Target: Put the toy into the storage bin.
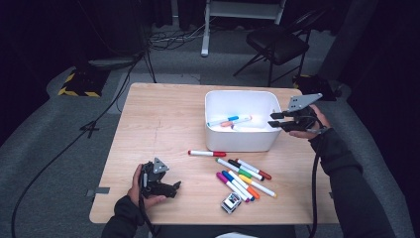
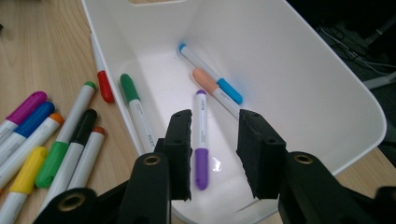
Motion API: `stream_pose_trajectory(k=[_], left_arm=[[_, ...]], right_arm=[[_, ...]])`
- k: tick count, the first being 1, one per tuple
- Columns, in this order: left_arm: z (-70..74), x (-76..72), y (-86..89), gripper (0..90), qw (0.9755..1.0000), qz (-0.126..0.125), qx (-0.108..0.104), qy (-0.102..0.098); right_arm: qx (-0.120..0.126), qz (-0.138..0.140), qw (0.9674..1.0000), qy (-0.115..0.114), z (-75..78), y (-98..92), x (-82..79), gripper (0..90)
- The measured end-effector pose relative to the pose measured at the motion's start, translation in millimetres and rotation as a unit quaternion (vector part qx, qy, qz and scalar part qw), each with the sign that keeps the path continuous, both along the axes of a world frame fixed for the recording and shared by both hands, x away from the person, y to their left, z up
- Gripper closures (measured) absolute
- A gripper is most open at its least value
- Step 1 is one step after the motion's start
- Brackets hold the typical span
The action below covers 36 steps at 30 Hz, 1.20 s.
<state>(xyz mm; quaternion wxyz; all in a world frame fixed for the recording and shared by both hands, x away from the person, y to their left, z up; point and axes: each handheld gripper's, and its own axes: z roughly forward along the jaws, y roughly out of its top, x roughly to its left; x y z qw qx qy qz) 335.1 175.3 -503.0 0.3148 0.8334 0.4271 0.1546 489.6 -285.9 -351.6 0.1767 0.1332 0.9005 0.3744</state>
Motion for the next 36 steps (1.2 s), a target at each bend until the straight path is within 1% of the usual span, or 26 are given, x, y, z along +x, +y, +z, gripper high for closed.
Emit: stream_pose_trajectory(k=[1,5,7,9,10,13,14,16,17,20,22,23,25,27,29,30,34,36], left_arm=[[-0.1,0.0,-0.1,0.5,1.0,0.0,-0.001,0.0],[0.0,0.0,0.0,0.5,1.0,0.0,0.0,0.0],[-0.4,-0.1,-0.4,0.5,1.0,-0.001,-0.003,0.002],[0.0,0.0,-0.1,0.5,1.0,0.0,0.0,0.0],[-0.3,0.0,-0.2,0.5,1.0,-0.001,-0.002,0.001],[0.0,0.0,0.0,0.6,1.0,0.0,0.0,0.0],[-0.1,0.0,-0.1,0.6,1.0,0.0,-0.001,0.0],[-0.2,0.0,-0.1,0.6,1.0,0.0,-0.001,0.001],[-0.3,0.0,-0.2,0.6,1.0,0.0,-0.002,0.001],[-0.3,0.0,-0.2,0.6,1.0,0.0,-0.002,0.001],[-0.4,-0.2,-0.4,0.6,1.0,0.0,-0.004,0.003],[-0.4,-0.1,-0.4,0.6,1.0,0.0,-0.003,0.002],[-0.3,-0.1,-0.3,0.6,1.0,-0.001,-0.003,0.002],[-0.4,-0.1,-0.4,0.6,1.0,-0.001,-0.003,0.002],[-0.4,-0.1,-0.4,0.5,1.0,-0.001,-0.003,0.002],[-0.4,-0.1,-0.4,0.6,1.0,-0.001,-0.003,0.002],[-0.2,0.0,-0.2,0.6,1.0,0.0,-0.002,0.001],[-0.4,-0.1,-0.4,0.6,1.0,0.0,-0.003,0.002]], right_arm=[[0.009,0.001,1.0,-0.003,2.0,-1.8,-3.9,64.4],[0.03,0.001,0.9994,-0.015,6.5,-7.4,-14.6,62.7],[0.046,0.003,0.9987,-0.021,8.1,-10.9,-21.4,61.7],[0.054,0.004,0.9983,-0.023,8.8,-13.5,-27.3,60.7],[0.06,0.004,0.9978,-0.027,8.4,-14.6,-30.6,60.0],[0.074,0.007,0.9968,-0.029,6.3,-17.8,-40.6,59.3],[0.075,0.009,0.9967,-0.03,5.4,-18.8,-44.1,59.2],[0.085,0.012,0.9959,-0.027,1.7,-19.4,-50.7,59.2],[0.084,0.015,0.9959,-0.028,-0.2,-19.7,-53.6,59.2],[0.091,0.021,0.9954,-0.022,-9.9,-16.8,-62.7,59.3],[0.085,0.027,0.9958,-0.018,-18.7,-14.1,-68.5,59.6],[0.087,0.034,0.9955,-0.014,-24.1,-12.9,-71.1,60.0],[0.08,0.036,0.9961,-0.008,-35.8,-10.7,-76.2,60.0],[0.08,0.041,0.9959,0.003,-48.2,-10.5,-81.2,60.2],[0.078,0.038,0.9961,0.014,-61.1,-10.9,-85.1,60.6],[0.073,0.037,0.9965,0.018,-67.6,-11.3,-87.2,60.7],[0.073,0.034,0.9956,0.047,-93.4,-14.4,-93.9,61.0],[0.073,0.036,0.9953,0.053,-101.8,-15.8,-95.7,61.0]])
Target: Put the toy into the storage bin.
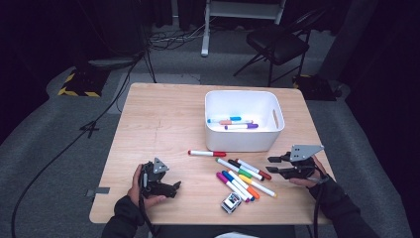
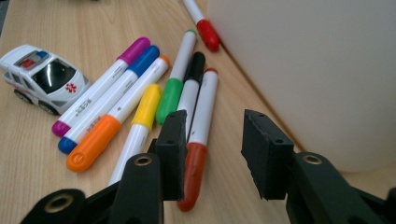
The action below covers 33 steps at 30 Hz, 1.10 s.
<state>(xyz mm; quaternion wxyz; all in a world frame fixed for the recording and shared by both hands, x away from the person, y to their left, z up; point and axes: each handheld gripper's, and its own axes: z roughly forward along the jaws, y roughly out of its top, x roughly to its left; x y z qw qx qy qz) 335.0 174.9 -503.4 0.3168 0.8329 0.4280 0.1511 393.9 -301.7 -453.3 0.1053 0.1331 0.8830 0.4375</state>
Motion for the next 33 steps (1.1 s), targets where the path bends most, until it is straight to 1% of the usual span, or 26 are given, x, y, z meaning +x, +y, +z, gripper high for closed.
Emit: stream_pose_trajectory(k=[4,5,7,8,9,10,12,13,14,16,17,18,19,20,21,22,23,24,25,26,27,29,30,31,32,33], left_arm=[[0.2,0.0,0.1,0.6,1.0,-0.001,0.001,0.001],[0.2,0.0,0.1,0.6,1.0,-0.001,0.001,0.001],[0.2,0.0,0.1,0.6,1.0,-0.001,0.001,0.001],[0.2,0.0,0.1,0.6,1.0,-0.001,0.0,0.001],[0.2,0.0,0.1,0.6,1.0,-0.001,0.001,0.001],[0.2,0.0,0.1,0.6,1.0,-0.001,0.001,0.001],[0.2,0.0,0.1,0.6,1.0,-0.001,0.001,0.001],[0.3,0.1,0.2,0.6,1.0,-0.001,0.002,0.0],[0.2,0.0,0.1,0.6,1.0,-0.001,0.001,0.001],[0.5,0.1,0.4,0.6,1.0,0.0,0.003,-0.001],[0.1,0.0,0.0,0.6,1.0,-0.001,0.0,0.002],[0.2,0.0,0.1,0.6,1.0,-0.001,0.001,0.001],[0.2,0.0,0.1,0.6,1.0,-0.001,0.001,0.001],[0.2,0.0,0.1,0.6,1.0,-0.001,0.001,0.001],[0.2,0.0,0.0,0.6,1.0,0.0,0.0,0.001],[0.2,0.0,0.1,0.6,1.0,-0.001,0.001,0.001],[0.2,0.0,0.1,0.6,1.0,-0.001,0.001,0.001],[0.2,0.0,0.1,0.6,1.0,-0.001,0.001,0.001],[0.2,0.0,0.1,0.6,1.0,-0.001,0.001,0.001],[0.2,0.0,0.1,0.6,1.0,-0.001,0.001,0.001],[0.2,0.0,0.1,0.6,1.0,-0.001,0.0,0.001],[0.2,0.0,0.1,0.6,1.0,-0.001,0.001,0.001],[0.2,0.0,0.1,0.5,1.0,-0.001,0.001,0.001],[0.2,0.0,0.1,0.6,1.0,-0.001,0.001,0.001],[0.3,0.1,0.3,0.6,1.0,-0.001,0.002,0.0],[0.4,0.1,0.3,0.6,1.0,0.0,0.002,0.0]], right_arm=[[0.002,-0.001,0.9998,0.021,-14.3,-2.0,-2.2,61.1],[-0.002,-0.003,0.9997,0.024,-18.1,-1.8,-2.7,61.2],[0.001,0.001,0.9996,0.029,-24.0,-0.9,-3.0,61.3],[-0.004,0.0,0.9994,0.035,-26.8,-0.7,-3.7,61.5],[-0.009,0.001,0.9994,0.034,-29.6,0.1,-3.0,61.8],[-0.015,-0.006,0.9991,0.04,-31.7,0.6,-3.8,61.8],[-0.007,0.0,0.9991,0.041,-35.1,1.4,-2.4,62.1],[-0.013,0.003,0.9992,0.038,-36.1,0.9,-1.4,62.4],[-0.013,-0.003,0.999,0.043,-37.8,1.5,-2.0,62.4],[-0.021,-0.007,0.9989,0.043,-41.8,2.0,-0.2,63.0],[-0.024,-0.012,0.9987,0.043,-44.2,2.0,0.8,63.2],[-0.02,-0.015,0.9989,0.04,-47.1,0.8,2.8,63.6],[-0.014,-0.019,0.9987,0.045,-47.8,-0.8,4.0,63.8],[-0.013,-0.026,0.9985,0.046,-47.9,-1.9,4.7,64.6],[-0.016,-0.027,0.9987,0.041,-47.8,-2.9,5.2,66.4],[-0.014,-0.029,0.9984,0.047,-47.9,-2.8,4.3,70.8],[-0.017,-0.026,0.9984,0.047,-47.6,-3.3,4.1,73.7],[-0.013,-0.016,0.9991,0.038,-48.2,-2.6,4.8,74.7],[-0.019,-0.023,0.9986,0.045,-47.5,-2.8,3.2,75.1],[-0.011,-0.015,0.9991,0.038,-48.3,-2.7,4.8,75.2],[-0.012,-0.02,0.9989,0.04,-48.0,-3.2,4.7,75.2],[-0.012,-0.015,0.9991,0.038,-48.0,-4.5,5.3,75.3],[-0.008,-0.019,0.9989,0.041,-47.8,-4.2,4.1,75.3],[-0.01,-0.018,0.9991,0.038,-47.1,-5.0,4.1,75.3],[-0.009,-0.022,0.9989,0.042,-46.4,-6.3,3.6,75.3],[0.0,-0.021,0.9991,0.038,-45.3,-8.4,4.2,75.3]])
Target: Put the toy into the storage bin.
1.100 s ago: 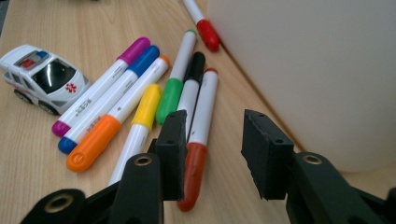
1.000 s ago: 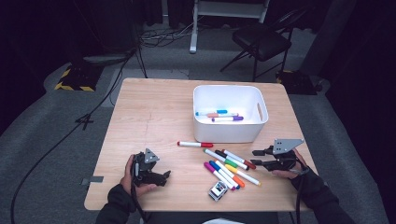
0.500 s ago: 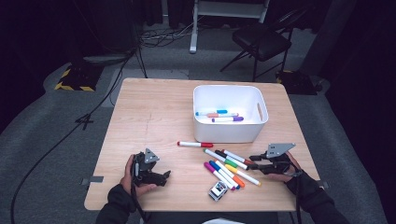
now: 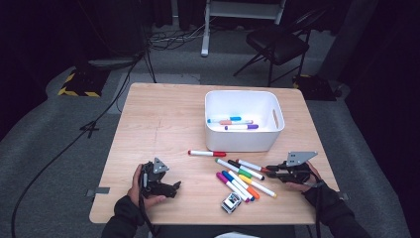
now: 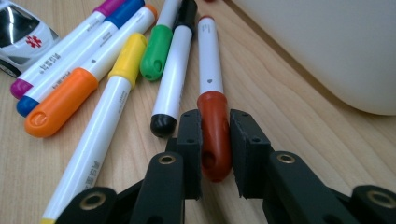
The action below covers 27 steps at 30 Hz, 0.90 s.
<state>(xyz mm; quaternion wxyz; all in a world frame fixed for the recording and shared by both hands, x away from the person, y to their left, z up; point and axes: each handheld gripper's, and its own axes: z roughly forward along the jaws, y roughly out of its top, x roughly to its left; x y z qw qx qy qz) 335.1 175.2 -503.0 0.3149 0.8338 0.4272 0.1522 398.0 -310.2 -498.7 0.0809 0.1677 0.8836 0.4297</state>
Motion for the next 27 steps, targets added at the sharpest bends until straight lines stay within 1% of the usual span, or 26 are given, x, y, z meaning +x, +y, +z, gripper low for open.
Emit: stream_pose_trajectory(k=[3,4,5,6,7,9,13,16,19,20,21,23,26,27], left_arm=[[0.1,0.0,0.1,0.6,1.0,0.0,0.001,-0.001],[0.1,0.0,0.1,0.6,1.0,0.0,0.001,-0.001],[-0.1,0.0,-0.1,0.6,1.0,0.0,-0.001,0.001],[-0.2,-0.1,-0.2,0.6,1.0,0.0,-0.002,0.002],[-0.2,-0.1,-0.2,0.6,1.0,0.0,-0.002,0.002],[0.1,0.0,0.1,0.6,1.0,0.0,0.001,-0.001],[-0.2,-0.1,-0.2,0.6,1.0,0.0,-0.002,0.002],[0.1,0.0,0.1,0.6,1.0,0.001,0.001,-0.001],[0.1,0.0,0.1,0.5,1.0,0.0,0.001,-0.001],[-0.1,0.0,-0.1,0.5,1.0,0.0,-0.001,0.0],[0.1,0.0,0.1,0.5,1.0,0.0,0.001,-0.001],[-0.1,0.0,0.0,0.5,1.0,0.0,-0.001,0.0],[0.0,0.0,0.1,0.6,1.0,0.0,0.001,-0.001],[0.1,0.0,0.1,0.6,1.0,0.0,0.001,-0.001]], right_arm=[[0.015,0.002,0.9999,-0.004,5.3,-5.9,-0.1,75.4],[0.015,-0.003,0.9999,-0.007,7.0,-6.8,-1.1,75.3],[0.019,-0.001,0.9997,-0.015,11.7,-9.5,-1.0,75.3],[0.022,-0.004,0.9996,-0.017,15.1,-10.7,-1.6,75.3],[0.024,-0.004,0.9995,-0.018,17.7,-11.6,-1.8,75.4],[0.028,-0.002,0.9991,-0.031,25.2,-13.2,-1.7,75.4],[0.032,0.0,0.9984,-0.047,42.0,-14.5,-3.6,75.4],[0.03,0.015,0.9973,-0.066,57.2,-14.8,-5.1,75.4],[0.03,0.028,0.9965,-0.073,68.4,-14.0,-5.0,75.4],[0.034,0.031,0.9963,-0.073,71.9,-12.7,-5.9,75.4],[0.029,0.039,0.9956,-0.08,76.8,-11.6,-6.0,75.4],[0.029,0.047,0.9948,-0.085,83.4,-10.2,-6.3,75.4],[0.027,0.056,0.993,-0.101,97.2,-7.5,-4.9,75.4],[0.03,0.058,0.9929,-0.1,101.8,-6.6,-4.5,75.3]])
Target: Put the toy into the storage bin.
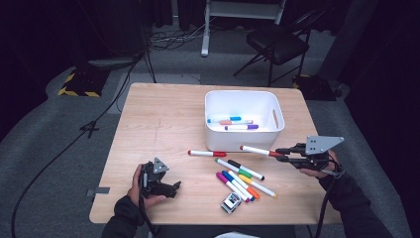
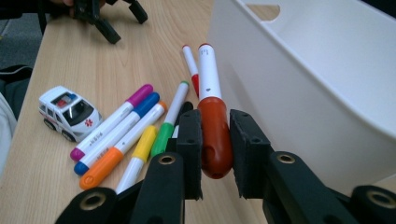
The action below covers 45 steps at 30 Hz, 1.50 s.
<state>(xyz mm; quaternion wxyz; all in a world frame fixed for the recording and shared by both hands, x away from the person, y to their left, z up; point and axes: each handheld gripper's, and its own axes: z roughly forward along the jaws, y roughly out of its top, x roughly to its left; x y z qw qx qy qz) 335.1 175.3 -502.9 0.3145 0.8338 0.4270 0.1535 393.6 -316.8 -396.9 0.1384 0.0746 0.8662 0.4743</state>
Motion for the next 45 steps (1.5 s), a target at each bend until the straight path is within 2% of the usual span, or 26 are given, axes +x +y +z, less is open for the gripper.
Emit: stream_pose_trajectory(k=[6,17,21,29,35,42,45], left_arm=[[0.0,0.0,0.0,0.5,1.0,0.0,0.0,0.0],[-0.4,0.0,-0.3,0.6,1.0,0.0,-0.002,0.0],[-0.4,0.0,-0.3,0.5,1.0,0.0,-0.002,0.0],[-0.3,0.0,-0.2,0.5,1.0,0.0,-0.002,0.0],[-0.5,-0.1,-0.4,0.5,1.0,0.0,-0.003,0.002],[-0.3,0.1,-0.1,0.5,1.0,0.0,-0.001,-0.001],[-0.1,0.0,0.0,0.5,1.0,0.0,0.0,-0.001]], right_arm=[[0.01,0.008,0.9997,-0.018,24.4,2.0,7.5,75.4],[0.032,0.009,0.999,-0.03,60.7,3.1,25.2,75.4],[0.025,0.002,0.9991,-0.035,69.6,8.1,35.9,75.4],[0.001,-0.008,0.9998,-0.02,72.2,21.4,60.8,75.4],[-0.015,-0.02,0.9996,-0.008,67.3,33.5,79.4,75.4],[-0.051,-0.035,0.9981,0.008,58.0,46.2,96.6,75.4],[-0.075,-0.044,0.9961,0.017,54.1,49.3,103.3,75.3]])
